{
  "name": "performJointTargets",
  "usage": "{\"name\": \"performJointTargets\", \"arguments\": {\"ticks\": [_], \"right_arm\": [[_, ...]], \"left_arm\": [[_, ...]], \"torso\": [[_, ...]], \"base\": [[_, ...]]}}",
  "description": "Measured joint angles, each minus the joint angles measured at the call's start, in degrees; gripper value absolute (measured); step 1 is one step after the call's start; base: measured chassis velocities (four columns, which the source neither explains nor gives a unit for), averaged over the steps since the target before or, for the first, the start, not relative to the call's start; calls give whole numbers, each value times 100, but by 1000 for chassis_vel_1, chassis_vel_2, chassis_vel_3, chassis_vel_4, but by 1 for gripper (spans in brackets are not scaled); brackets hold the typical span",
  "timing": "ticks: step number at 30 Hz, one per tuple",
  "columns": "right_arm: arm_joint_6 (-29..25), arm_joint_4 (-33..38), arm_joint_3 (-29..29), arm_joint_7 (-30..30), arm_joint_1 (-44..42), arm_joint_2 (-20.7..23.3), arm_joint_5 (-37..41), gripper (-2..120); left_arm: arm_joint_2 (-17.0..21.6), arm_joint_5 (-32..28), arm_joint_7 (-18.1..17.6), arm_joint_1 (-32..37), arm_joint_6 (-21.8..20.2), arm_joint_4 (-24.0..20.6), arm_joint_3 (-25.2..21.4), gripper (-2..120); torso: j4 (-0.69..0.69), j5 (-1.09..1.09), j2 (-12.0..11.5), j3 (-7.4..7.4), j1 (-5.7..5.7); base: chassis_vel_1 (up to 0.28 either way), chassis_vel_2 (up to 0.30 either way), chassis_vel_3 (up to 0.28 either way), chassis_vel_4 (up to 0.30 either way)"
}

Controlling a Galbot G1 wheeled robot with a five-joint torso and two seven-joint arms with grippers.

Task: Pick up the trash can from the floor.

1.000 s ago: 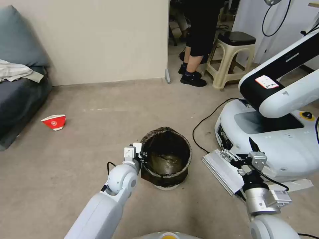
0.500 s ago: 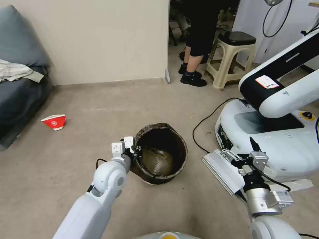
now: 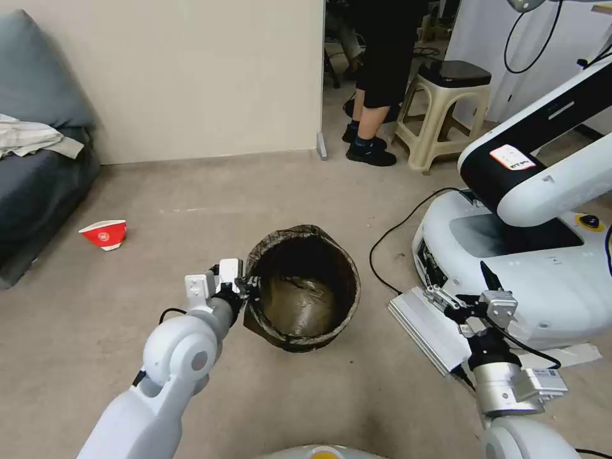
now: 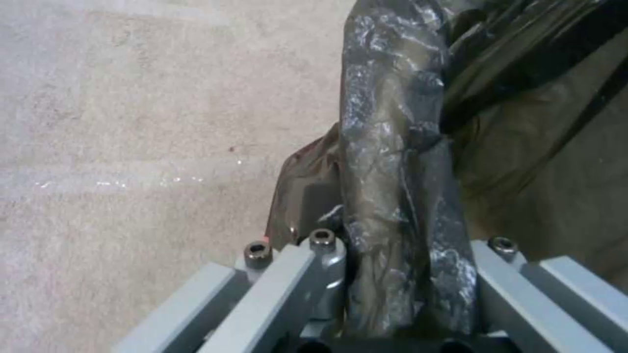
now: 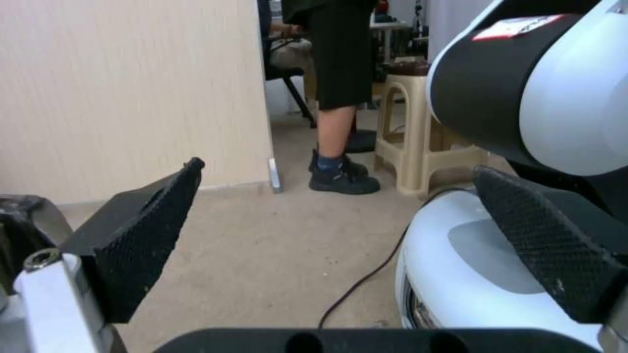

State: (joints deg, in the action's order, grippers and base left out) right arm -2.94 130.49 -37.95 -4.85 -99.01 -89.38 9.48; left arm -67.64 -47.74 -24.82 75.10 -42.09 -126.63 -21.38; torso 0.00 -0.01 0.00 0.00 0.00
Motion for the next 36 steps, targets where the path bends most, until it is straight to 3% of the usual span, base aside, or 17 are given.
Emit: {"name": "performJointTargets", "arguments": {"ticks": [11, 36], "right_arm": [[-6, 80, 16, -6, -58, 17, -2, 100], [-9, 126, 8, -7, -72, 31, 1, 100]], "left_arm": [[61, -98, 26, 298, 0, -300, -236, 4], [53, -62, 44, 310, 5, -304, -216, 4]], "torso": [[0, 0, 0, 0, 0], [0, 1, 0, 0, 0]], "base": [[0, 0, 0, 0], [0, 0, 0, 0]]}}
